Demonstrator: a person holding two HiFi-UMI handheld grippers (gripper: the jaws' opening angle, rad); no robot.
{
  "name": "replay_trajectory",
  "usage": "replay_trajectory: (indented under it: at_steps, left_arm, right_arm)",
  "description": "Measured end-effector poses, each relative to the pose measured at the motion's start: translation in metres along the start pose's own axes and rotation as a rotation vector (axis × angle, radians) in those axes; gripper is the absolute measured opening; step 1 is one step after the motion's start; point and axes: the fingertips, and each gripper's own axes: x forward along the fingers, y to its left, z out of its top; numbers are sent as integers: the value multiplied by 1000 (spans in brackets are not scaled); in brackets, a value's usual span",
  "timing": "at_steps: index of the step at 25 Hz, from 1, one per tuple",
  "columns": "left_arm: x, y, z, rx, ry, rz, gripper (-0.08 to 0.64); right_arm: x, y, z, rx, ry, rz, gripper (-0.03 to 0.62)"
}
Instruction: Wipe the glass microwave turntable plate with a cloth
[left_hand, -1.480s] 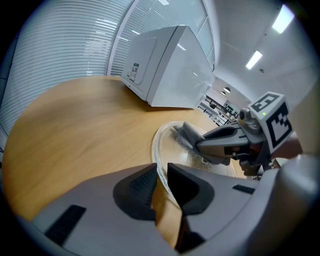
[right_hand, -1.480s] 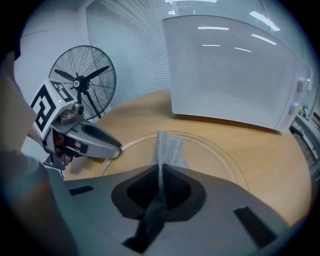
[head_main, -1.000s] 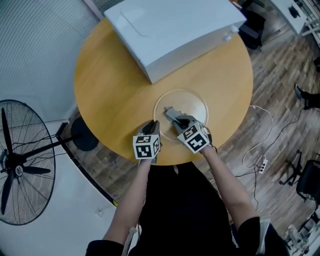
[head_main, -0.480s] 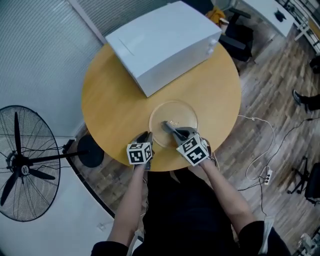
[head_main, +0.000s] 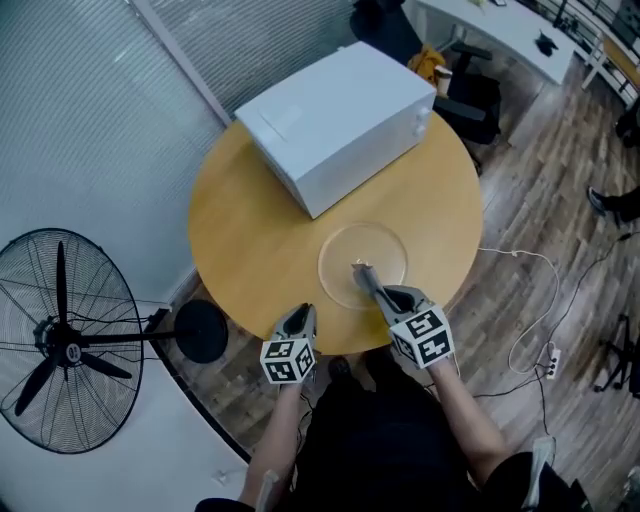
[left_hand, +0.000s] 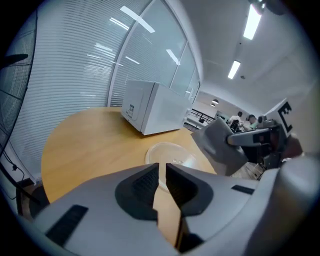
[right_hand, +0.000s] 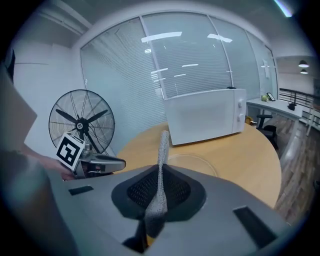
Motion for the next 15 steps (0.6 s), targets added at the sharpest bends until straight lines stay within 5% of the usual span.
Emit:
replay_trajectory:
  at_steps: [15]
  left_arm:
    - [-146,-21,92,105,-273,-176,3]
  right_arm:
    - [-121,82,31,58,-266,-161,23]
